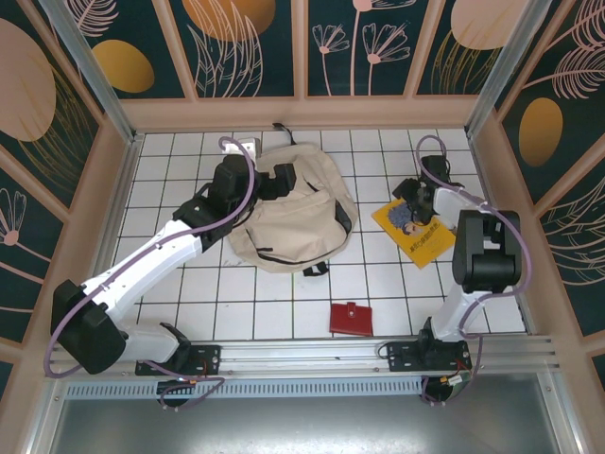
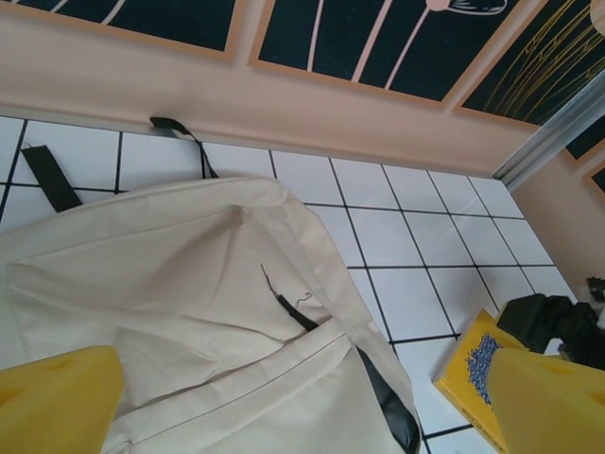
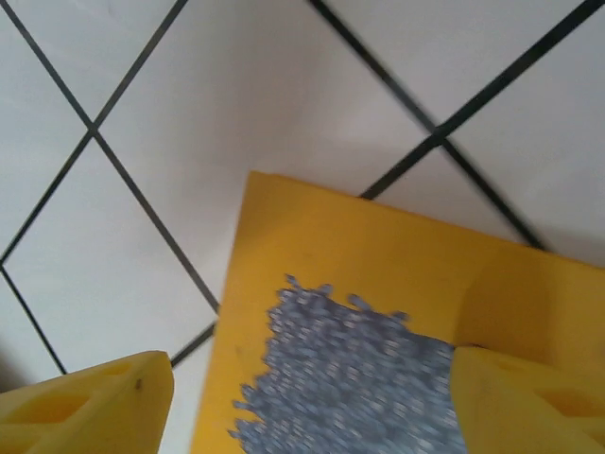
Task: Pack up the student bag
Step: Move the book to the middle-right of the table, then rotate the book at the middle-right of the table.
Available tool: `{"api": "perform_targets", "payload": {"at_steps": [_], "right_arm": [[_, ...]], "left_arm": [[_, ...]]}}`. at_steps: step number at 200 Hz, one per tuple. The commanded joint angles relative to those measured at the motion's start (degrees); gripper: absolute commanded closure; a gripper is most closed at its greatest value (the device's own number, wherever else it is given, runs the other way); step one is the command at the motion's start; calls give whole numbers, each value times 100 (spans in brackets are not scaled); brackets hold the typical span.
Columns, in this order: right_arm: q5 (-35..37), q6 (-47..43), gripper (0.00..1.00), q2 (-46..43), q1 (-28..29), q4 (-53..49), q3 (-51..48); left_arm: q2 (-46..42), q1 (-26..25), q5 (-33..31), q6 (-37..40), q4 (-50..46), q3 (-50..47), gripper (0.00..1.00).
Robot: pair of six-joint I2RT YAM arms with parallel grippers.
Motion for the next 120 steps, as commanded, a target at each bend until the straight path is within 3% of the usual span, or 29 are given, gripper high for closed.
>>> {"api": "perform_targets", "payload": {"at_steps": [1, 54, 88, 120], "right_arm": [[779, -279, 15, -579, -180, -686, -259], [-112, -105, 8, -513, -823, -325, -1009], [-569, 246, 7, -581, -822, -288, -1567], [-922, 1083, 7, -1574, -396, 51, -2688]], "left_arm": [[-62, 30, 156, 18, 241, -112, 1], [253, 31, 453, -142, 378, 6, 2], [541, 23, 972, -472, 589, 82, 2], [932, -32, 1622, -880, 1052, 128, 4]]}}
